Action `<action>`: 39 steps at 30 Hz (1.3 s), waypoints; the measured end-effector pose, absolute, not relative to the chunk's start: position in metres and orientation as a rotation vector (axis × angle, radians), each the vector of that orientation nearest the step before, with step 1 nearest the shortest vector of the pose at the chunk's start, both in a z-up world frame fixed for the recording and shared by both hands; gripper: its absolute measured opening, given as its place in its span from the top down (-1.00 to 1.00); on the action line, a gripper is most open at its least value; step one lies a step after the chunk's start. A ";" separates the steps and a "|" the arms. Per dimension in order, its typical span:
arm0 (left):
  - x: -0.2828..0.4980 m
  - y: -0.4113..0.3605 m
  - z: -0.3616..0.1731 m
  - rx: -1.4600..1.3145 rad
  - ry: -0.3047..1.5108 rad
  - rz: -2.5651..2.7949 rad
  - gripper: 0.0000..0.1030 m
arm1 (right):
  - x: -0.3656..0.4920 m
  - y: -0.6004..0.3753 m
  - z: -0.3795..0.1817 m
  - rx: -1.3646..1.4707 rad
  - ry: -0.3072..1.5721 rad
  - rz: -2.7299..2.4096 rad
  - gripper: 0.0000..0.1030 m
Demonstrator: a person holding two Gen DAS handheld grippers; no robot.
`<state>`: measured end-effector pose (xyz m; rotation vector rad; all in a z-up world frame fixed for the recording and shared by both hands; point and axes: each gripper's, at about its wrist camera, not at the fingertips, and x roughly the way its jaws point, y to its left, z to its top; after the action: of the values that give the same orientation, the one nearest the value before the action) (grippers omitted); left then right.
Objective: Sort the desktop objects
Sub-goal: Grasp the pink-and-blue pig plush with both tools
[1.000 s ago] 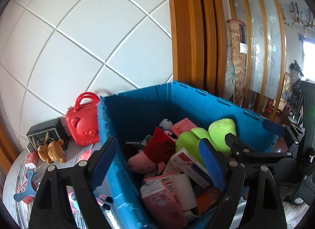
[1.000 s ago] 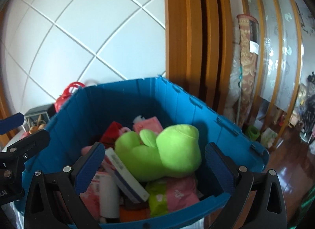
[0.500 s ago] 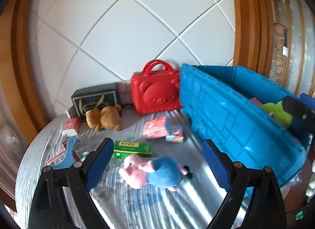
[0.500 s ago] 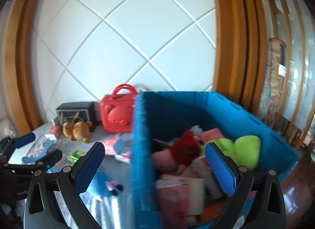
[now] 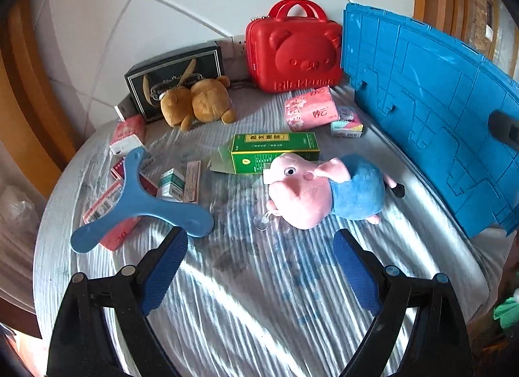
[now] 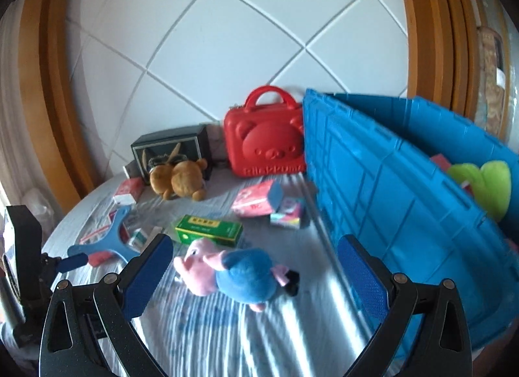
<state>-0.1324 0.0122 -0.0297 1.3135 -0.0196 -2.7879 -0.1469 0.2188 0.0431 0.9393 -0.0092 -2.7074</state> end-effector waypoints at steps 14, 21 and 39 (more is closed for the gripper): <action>-0.228 0.035 -0.105 1.597 -0.125 -2.830 -0.79 | -0.216 0.215 -0.079 1.380 -0.060 -2.554 -1.00; -0.265 0.037 -0.137 1.721 -0.160 -2.784 -0.79 | -0.256 0.204 -0.130 1.536 -0.120 -2.445 -1.00; -0.287 0.044 -0.160 1.774 -0.036 -2.886 -0.59 | -0.308 0.188 -0.176 1.581 -0.169 -2.332 -1.00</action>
<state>-0.2875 0.0445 -0.1598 1.7737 -0.0357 -2.8863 -0.3082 0.1881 -0.1761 1.5812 -0.1690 -2.3322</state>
